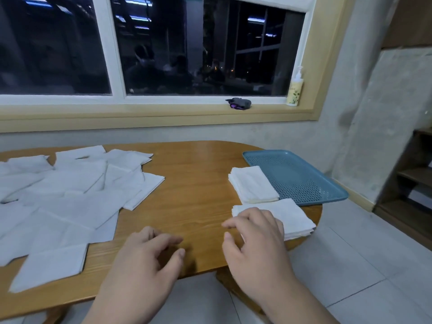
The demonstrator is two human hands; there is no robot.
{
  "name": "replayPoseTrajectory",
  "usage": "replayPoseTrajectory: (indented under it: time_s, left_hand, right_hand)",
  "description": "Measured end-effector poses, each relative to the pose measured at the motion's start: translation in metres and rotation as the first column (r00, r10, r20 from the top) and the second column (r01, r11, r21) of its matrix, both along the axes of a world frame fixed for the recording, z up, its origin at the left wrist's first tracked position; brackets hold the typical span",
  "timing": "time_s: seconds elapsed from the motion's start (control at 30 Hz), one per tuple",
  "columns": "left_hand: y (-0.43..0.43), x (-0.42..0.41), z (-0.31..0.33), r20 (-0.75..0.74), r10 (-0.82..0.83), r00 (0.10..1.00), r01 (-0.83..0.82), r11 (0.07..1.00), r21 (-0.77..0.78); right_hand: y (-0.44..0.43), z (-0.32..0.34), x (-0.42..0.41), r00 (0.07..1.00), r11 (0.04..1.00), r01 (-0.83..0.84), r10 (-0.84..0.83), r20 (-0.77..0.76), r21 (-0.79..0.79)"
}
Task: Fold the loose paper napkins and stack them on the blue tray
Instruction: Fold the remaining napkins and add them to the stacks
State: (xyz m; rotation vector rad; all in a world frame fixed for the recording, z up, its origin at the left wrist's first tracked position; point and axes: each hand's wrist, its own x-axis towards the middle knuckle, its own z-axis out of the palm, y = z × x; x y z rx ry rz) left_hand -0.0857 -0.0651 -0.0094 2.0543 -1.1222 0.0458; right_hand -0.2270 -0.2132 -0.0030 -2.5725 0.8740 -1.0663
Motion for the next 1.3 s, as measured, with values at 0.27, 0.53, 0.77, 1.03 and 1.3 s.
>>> replayPoseTrajectory:
  time_s: [0.27, 0.53, 0.77, 1.03, 1.3]
  left_hand:
    - [0.078, 0.061, 0.010, 0.053, 0.152, 0.987, -0.152, 0.988, -0.012]
    - [0.131, 0.115, 0.017, -0.039, 0.284, 0.958, -0.285, 0.958, -0.041]
    - [0.137, 0.139, 0.012, -0.170, 0.275, 0.946, -0.293, 0.952, -0.085]
    - [0.145, 0.153, 0.013, -0.279, 0.245, 0.929, -0.280, 0.955, -0.094]
    - [0.150, 0.155, 0.013, -0.305, 0.235, 0.923, -0.282, 0.952, -0.118]
  right_hand:
    - [0.061, 0.009, 0.086, 0.952, 0.951, -0.262, 0.283, -0.117, 0.166]
    - [0.085, 0.017, 0.199, 0.895, 0.897, -0.371, 0.415, -0.165, 0.240]
    - [0.075, 0.020, 0.303, 0.852, 0.928, -0.330, 0.372, -0.368, 0.173]
    - [0.064, 0.015, 0.363, 0.790, 0.937, -0.341, 0.330, -0.516, 0.076]
    - [0.066, 0.018, 0.371, 0.839, 0.946, -0.324, 0.288, -0.462, 0.000]
